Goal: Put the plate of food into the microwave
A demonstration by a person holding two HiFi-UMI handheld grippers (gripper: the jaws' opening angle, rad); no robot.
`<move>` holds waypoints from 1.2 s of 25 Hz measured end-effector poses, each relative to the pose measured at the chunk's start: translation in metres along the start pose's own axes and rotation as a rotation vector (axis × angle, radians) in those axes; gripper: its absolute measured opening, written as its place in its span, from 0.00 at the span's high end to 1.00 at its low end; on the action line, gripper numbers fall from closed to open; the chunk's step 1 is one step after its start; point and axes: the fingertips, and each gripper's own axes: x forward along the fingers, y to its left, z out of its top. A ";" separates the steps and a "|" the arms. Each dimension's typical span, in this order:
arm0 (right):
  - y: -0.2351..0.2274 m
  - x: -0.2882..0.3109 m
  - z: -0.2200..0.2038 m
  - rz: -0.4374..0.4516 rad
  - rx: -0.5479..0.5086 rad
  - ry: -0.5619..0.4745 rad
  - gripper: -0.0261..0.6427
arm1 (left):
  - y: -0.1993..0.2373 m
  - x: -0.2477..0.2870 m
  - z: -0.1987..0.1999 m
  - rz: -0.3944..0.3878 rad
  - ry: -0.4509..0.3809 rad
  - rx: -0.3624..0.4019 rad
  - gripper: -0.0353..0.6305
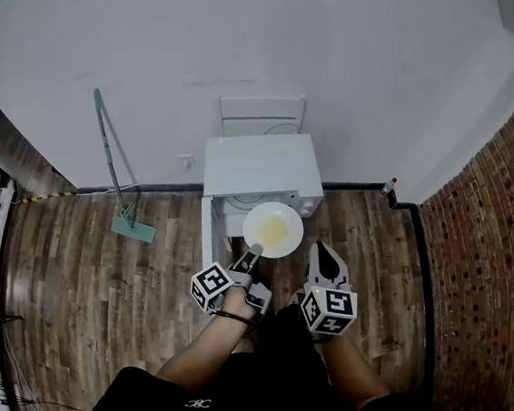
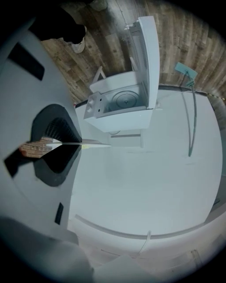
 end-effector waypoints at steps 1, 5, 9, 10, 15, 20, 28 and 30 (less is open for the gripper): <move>-0.004 0.005 -0.004 0.003 0.005 0.011 0.94 | 0.003 0.006 0.000 0.010 -0.005 -0.001 0.93; -0.021 0.034 -0.015 0.020 0.018 0.050 0.94 | 0.017 0.028 0.006 0.033 -0.038 0.027 0.93; -0.038 0.072 -0.026 0.057 0.025 0.093 0.94 | 0.046 0.054 0.012 0.023 -0.093 -0.019 0.93; -0.041 0.080 -0.028 0.076 0.023 0.104 0.94 | 0.054 0.058 0.013 0.017 -0.110 -0.038 0.92; -0.047 0.128 -0.046 0.171 -0.027 0.134 0.94 | 0.078 0.087 0.029 -0.028 -0.182 -0.030 0.93; -0.049 0.176 -0.110 0.229 -0.061 0.127 0.94 | 0.149 0.108 0.048 0.019 -0.225 -0.030 0.92; -0.065 0.223 -0.239 0.224 -0.012 0.039 0.94 | 0.250 0.146 0.086 0.066 -0.234 0.076 0.93; -0.065 0.237 -0.265 0.228 0.004 0.001 0.94 | 0.269 0.161 0.099 0.020 -0.243 0.066 0.93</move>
